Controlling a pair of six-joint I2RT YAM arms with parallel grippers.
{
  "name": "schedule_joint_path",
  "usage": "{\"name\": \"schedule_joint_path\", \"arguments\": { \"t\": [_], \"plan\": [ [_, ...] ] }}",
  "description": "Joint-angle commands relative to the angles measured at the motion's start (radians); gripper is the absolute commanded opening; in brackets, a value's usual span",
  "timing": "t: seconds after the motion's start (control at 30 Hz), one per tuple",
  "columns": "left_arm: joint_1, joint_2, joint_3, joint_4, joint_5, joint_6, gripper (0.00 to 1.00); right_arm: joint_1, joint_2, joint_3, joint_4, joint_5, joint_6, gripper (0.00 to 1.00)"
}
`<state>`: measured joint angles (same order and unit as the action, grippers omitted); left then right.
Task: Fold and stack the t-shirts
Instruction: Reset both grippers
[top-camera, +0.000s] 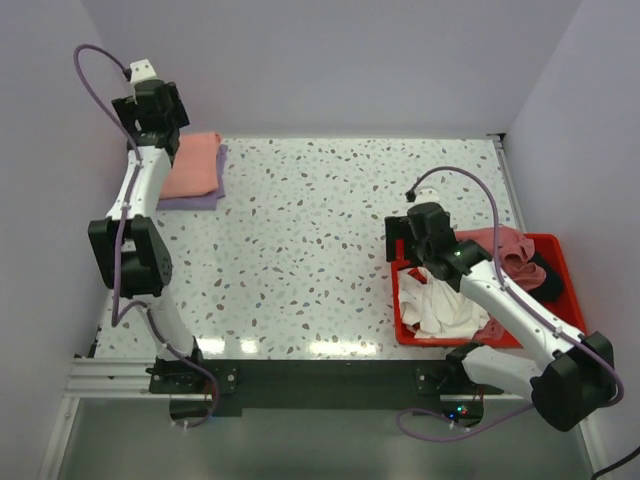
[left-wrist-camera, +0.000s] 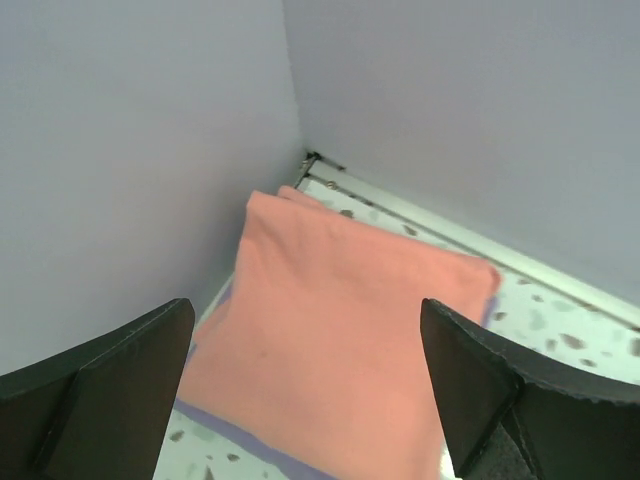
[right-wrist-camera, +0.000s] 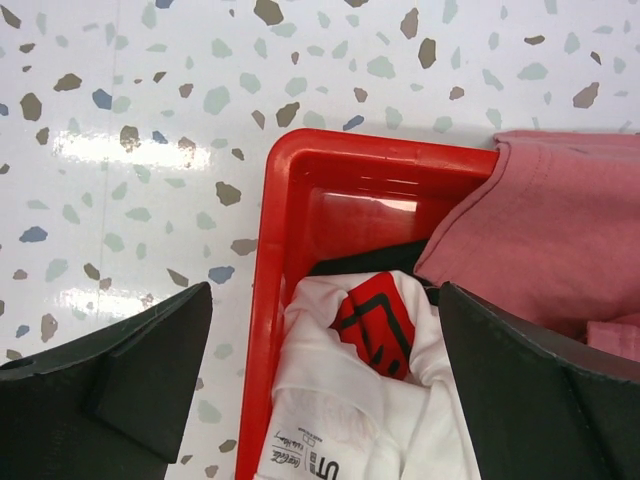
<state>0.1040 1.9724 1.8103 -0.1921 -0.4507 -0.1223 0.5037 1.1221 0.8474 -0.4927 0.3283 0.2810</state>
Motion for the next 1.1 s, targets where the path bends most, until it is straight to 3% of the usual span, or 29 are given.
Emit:
{"name": "schedule_joint_path", "arguments": {
  "t": [0.0,0.1,0.3,0.43,0.7,0.87,1.07],
  "plan": [
    [-0.096,-0.162,-0.104,0.017,0.012,-0.173,1.0,-0.001,-0.035,-0.013,0.037,-0.023,0.017,0.99],
    [-0.206,-0.233,-0.195,-0.024,-0.069,-0.245,1.0,-0.001,-0.033,-0.011,0.036,-0.034,0.024,0.99],
    [-0.329,-0.389,-0.468,-0.021,0.035,-0.381,1.0,-0.001,-0.041,-0.019,0.046,-0.055,0.033,0.99],
    [-0.458,-0.455,-0.609,-0.085,-0.087,-0.434,1.0,-0.002,-0.05,-0.021,0.045,-0.072,0.037,0.99],
    [-0.691,-0.664,-0.886,-0.219,-0.178,-0.623,1.0,-0.001,-0.093,-0.082,0.077,-0.119,0.061,0.99],
    [-0.817,-0.832,-0.985,-0.395,-0.24,-0.746,1.0,-0.002,-0.123,-0.106,0.08,-0.172,0.075,0.99],
    [-0.868,-1.068,-1.074,-0.564,-0.255,-0.878,1.0,-0.001,-0.199,-0.169,0.141,-0.233,0.098,0.99]
  ]
}}
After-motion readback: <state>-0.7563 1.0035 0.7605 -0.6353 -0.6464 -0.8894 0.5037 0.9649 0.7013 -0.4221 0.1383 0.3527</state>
